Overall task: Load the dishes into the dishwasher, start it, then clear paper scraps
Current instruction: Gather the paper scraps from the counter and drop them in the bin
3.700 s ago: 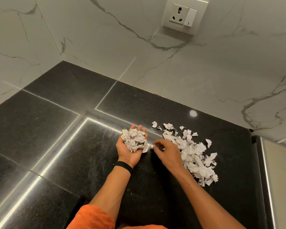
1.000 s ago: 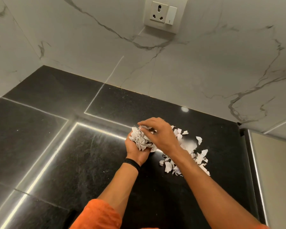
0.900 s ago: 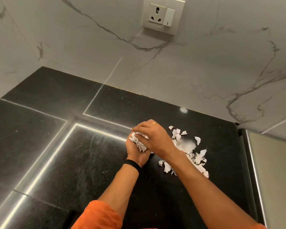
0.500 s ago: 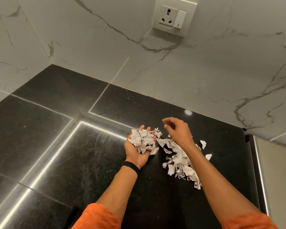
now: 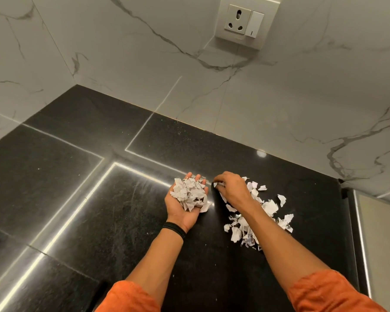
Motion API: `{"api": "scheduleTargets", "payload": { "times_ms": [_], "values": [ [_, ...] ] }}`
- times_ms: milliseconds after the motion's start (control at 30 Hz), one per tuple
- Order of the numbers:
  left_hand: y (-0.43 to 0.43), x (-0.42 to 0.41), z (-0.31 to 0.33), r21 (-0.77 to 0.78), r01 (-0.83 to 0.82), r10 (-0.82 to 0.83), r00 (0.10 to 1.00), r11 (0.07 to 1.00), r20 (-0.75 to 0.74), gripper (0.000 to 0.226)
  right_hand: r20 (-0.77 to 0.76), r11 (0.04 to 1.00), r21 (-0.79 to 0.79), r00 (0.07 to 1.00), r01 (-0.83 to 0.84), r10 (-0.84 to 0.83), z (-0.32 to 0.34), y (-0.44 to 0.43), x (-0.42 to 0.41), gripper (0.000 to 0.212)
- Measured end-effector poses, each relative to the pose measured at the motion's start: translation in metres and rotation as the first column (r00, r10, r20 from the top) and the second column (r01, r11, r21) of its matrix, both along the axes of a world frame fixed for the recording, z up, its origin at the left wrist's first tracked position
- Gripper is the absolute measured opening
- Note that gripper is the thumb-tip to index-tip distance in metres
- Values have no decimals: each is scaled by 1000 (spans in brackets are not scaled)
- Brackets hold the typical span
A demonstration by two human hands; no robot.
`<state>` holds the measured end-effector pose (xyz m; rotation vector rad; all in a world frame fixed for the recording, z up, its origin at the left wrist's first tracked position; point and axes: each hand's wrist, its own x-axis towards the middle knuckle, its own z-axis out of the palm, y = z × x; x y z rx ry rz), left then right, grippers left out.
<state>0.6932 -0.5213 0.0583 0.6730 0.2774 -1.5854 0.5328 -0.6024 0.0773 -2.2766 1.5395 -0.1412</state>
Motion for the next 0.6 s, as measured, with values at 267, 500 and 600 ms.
{"api": "scheduleTargets", "payload": {
  "times_ms": [267,500,600],
  "values": [
    [3,-16,1,-70,100,-102,994,993,-32,52,485,977,152,849,153,-208,62,20,13,21],
    [6,-21,7,-154,135,-148,986,979,-76,51,262,986,158,961,49,-89,71,20,14,22],
    [7,-20,7,-139,135,-150,983,981,-102,53,296,980,160,942,116,-160,78,17,9,26]
  ]
}}
